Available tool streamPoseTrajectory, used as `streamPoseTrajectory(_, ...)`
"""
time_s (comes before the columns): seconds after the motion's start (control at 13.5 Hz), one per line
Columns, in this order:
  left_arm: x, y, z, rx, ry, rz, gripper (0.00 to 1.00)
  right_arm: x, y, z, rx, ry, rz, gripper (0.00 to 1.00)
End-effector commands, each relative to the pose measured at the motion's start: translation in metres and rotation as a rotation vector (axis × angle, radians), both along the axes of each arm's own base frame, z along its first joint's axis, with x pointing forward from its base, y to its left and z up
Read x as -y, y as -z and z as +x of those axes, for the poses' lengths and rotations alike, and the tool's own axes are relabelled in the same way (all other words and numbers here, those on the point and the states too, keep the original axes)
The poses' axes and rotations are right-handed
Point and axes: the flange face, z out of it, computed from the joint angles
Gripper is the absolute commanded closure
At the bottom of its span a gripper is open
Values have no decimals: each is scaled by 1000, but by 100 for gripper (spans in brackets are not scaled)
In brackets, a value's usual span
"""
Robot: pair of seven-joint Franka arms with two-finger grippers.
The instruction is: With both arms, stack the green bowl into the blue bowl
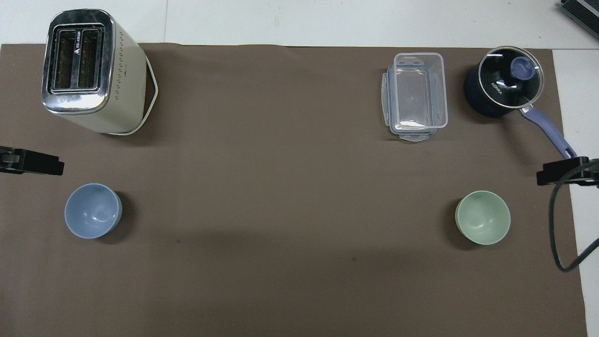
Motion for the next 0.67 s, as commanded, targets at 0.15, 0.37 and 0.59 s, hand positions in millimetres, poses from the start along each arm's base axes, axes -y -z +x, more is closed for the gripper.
streamPoseTrajectory(0.15, -2, -5, -4, -3, 2, 9, 0, 3, 0, -7, 1, -4, 2, 0)
streamPoseTrajectory(0.37, -2, -5, -3, 3, 3, 9, 0, 3, 0, -7, 1, -4, 2, 0)
streamPoseTrajectory(0.59, -2, -5, -3, 4, 3, 9, 0, 3, 0, -7, 1, -4, 2, 0)
